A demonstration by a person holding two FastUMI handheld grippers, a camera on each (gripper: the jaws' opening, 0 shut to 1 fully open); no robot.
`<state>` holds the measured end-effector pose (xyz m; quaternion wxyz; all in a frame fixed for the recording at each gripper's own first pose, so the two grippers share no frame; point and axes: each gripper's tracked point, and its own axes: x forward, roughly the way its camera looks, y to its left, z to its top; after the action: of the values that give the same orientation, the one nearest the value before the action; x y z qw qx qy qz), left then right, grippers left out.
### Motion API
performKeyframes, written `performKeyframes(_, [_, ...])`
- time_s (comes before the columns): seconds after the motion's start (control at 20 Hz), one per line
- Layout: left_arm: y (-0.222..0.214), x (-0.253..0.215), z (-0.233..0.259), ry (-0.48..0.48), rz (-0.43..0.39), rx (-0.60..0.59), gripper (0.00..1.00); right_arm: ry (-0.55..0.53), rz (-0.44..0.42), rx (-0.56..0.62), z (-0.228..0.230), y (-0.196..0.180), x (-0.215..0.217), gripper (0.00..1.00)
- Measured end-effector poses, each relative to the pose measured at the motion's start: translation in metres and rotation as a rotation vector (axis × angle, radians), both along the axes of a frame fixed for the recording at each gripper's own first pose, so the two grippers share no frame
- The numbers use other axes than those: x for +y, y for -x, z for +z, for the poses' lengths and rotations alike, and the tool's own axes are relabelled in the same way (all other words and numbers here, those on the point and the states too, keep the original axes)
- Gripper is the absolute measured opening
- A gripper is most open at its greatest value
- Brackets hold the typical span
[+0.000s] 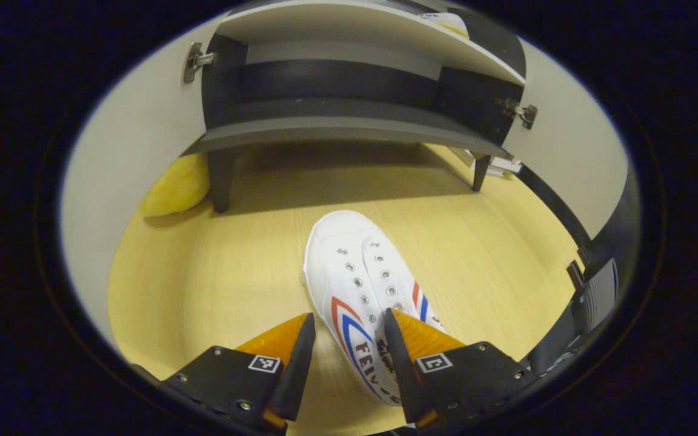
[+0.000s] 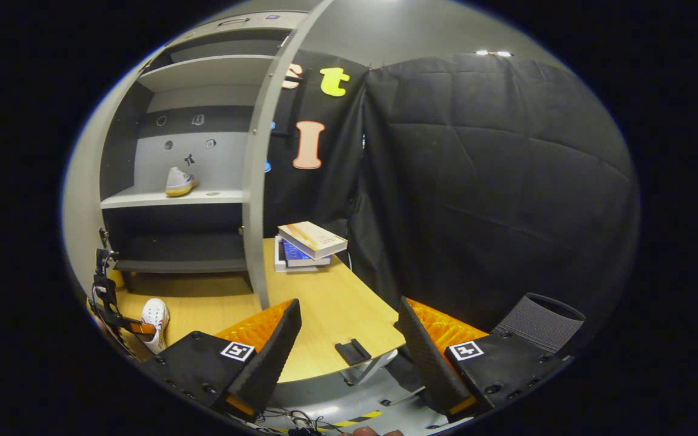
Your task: Grab one shoe with the right hand and put it into the shoe cabinet, grab the other shoe with the left hand and put it into the shoe cabinet; then close the right door with the right hand and the left door with the left hand.
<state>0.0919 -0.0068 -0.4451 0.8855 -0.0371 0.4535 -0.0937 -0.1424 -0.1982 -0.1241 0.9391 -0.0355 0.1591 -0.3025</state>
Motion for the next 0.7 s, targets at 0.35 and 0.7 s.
performKeyframes(0.35, [0.007, -0.001, -0.009, 0.012, 0.055, 0.135, 0.42, -0.038, -0.075, -0.010, -0.005, 0.003, -0.036, 0.97])
performKeyframes(0.7, [0.001, 0.005, -0.005, -0.010, 0.147, 0.148, 0.05, -0.043, -0.038, -0.058, -0.002, -0.021, -0.057, 1.00])
